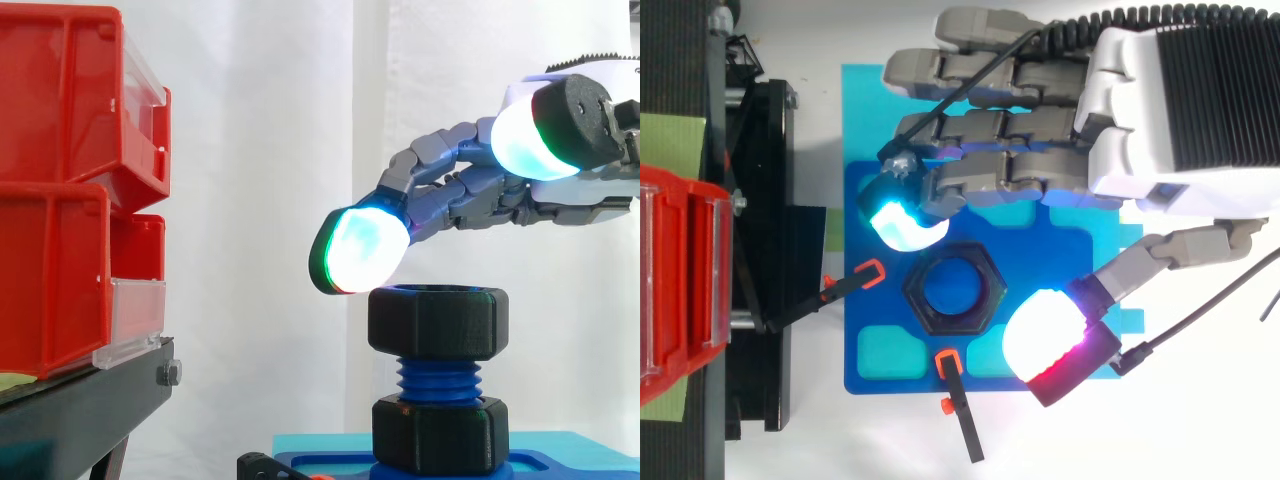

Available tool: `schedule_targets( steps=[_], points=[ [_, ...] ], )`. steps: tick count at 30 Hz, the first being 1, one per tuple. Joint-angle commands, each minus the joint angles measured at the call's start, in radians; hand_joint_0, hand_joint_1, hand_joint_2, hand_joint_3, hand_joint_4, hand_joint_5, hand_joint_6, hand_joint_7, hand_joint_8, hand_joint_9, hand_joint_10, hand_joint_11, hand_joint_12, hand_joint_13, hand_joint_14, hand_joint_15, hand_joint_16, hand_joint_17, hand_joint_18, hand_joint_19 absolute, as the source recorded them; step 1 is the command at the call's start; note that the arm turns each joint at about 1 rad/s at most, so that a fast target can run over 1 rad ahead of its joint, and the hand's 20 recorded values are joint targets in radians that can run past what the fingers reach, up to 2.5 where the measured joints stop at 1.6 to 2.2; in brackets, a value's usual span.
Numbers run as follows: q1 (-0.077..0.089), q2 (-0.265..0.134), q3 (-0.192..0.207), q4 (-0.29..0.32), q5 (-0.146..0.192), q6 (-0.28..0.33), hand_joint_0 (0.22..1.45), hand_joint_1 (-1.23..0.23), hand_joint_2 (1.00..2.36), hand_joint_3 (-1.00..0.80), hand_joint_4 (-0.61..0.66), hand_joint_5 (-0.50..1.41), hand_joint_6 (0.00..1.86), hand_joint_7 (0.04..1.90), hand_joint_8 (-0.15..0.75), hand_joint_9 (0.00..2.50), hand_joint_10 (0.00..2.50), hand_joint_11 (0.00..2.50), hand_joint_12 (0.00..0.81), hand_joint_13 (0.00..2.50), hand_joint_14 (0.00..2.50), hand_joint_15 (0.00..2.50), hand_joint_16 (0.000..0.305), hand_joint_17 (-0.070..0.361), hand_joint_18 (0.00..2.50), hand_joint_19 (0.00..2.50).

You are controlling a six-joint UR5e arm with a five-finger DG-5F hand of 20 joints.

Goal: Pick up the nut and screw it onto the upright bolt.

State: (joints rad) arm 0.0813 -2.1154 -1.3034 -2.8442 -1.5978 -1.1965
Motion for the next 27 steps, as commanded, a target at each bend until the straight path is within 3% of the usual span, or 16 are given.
schedule_targets(
  steps=[1, 10, 19, 27],
  points=[
    [0.000, 0.000, -0.001, -0.015, 0.002, 0.000, 0.46, -0.18, 1.00, -0.50, 0.19, -0.15, 0.50, 0.70, 0.248, 0.46, 0.00, 0.00, 0.321, 0.11, 0.00, 0.00, 0.038, 0.087, 0.00, 0.00],
    [0.000, 0.000, -0.001, -0.023, -0.001, 0.000, 0.47, -0.19, 1.00, -0.50, 0.22, -0.13, 0.50, 0.78, 0.262, 0.56, 0.00, 0.00, 0.320, 0.17, 0.00, 0.00, 0.037, 0.083, 0.00, 0.00],
    [-0.003, 0.003, 0.001, -0.024, -0.004, 0.000, 0.48, -0.24, 1.00, -0.50, 0.30, -0.05, 0.50, 0.98, 0.283, 0.80, 0.00, 0.00, 0.302, 0.33, 0.00, 0.00, 0.032, 0.073, 0.00, 0.00],
    [-0.009, 0.000, 0.001, -0.020, -0.007, 0.000, 0.50, -0.27, 1.00, -0.50, 0.21, 0.01, 0.50, 1.18, 0.278, 1.01, 0.00, 0.00, 0.284, 0.47, 0.00, 0.00, 0.028, 0.062, 0.06, 0.00]
  ],
)
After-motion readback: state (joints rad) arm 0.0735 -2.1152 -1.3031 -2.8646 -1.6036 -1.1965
